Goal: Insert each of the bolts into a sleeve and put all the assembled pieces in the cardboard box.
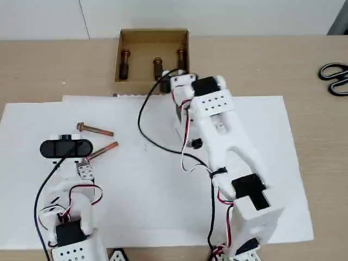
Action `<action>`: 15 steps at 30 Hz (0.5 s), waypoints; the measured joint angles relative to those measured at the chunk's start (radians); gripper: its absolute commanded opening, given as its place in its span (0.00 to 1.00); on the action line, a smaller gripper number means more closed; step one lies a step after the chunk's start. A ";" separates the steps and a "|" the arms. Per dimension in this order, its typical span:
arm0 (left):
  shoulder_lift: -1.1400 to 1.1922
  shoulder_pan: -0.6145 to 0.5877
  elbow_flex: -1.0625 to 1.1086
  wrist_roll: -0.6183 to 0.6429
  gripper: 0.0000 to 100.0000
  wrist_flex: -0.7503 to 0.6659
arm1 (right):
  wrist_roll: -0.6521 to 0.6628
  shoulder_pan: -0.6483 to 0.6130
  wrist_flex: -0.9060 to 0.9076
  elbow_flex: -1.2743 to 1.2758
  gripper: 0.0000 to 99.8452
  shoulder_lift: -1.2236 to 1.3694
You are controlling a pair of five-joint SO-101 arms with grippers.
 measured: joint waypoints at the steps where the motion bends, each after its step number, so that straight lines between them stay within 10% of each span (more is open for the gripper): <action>1: 0.000 0.000 0.000 0.000 0.01 0.003 | -0.020 0.018 0.008 -0.018 0.00 -0.005; 15: 0.043 0.032 -0.436 -0.063 0.03 0.272 | -0.002 0.181 0.015 0.011 0.00 -0.384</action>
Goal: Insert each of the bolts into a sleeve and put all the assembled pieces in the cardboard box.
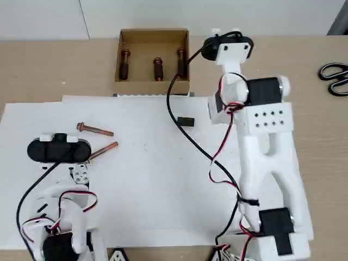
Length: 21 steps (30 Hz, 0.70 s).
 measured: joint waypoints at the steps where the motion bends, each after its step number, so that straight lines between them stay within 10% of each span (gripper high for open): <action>1: 0.035 0.000 -0.029 0.000 0.03 0.005 | 0.000 0.008 0.000 0.026 0.00 -0.015; 10: 0.666 0.000 -0.589 0.160 0.03 0.051 | 0.003 0.103 0.003 0.204 0.00 -0.157; 21: 1.623 0.101 -1.404 0.583 0.02 0.500 | 0.003 0.123 0.005 0.381 0.00 -0.315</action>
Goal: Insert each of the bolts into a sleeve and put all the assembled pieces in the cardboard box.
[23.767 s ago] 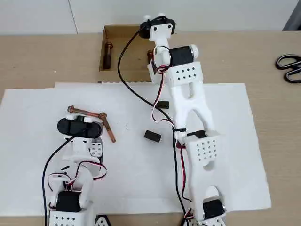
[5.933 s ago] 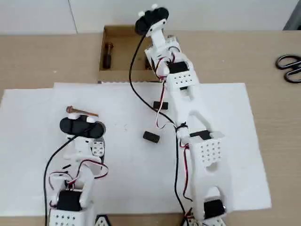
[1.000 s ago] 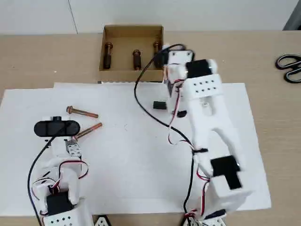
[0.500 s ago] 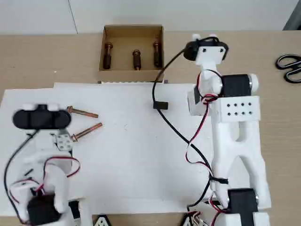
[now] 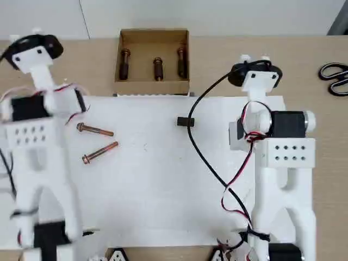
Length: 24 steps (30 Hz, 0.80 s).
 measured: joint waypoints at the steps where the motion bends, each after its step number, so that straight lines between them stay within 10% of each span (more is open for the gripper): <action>1: 0.061 0.012 -0.044 0.038 0.02 0.025 | 0.000 0.000 0.000 0.018 0.00 -0.014; 24: 0.606 0.084 -0.311 0.700 0.01 0.044 | 0.061 0.272 0.000 0.094 0.00 -0.112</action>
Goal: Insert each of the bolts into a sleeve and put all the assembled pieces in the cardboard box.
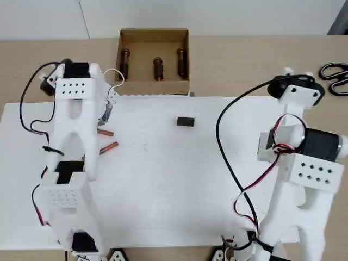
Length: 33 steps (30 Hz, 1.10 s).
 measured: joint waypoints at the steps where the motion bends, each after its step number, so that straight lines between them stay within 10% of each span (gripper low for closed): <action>1: 0.006 -0.012 0.000 0.008 0.01 0.000 | 0.000 0.002 0.000 0.000 0.00 0.000; 33: 0.043 -0.092 0.003 0.066 0.14 -0.068 | 0.000 0.005 0.000 0.072 0.00 0.000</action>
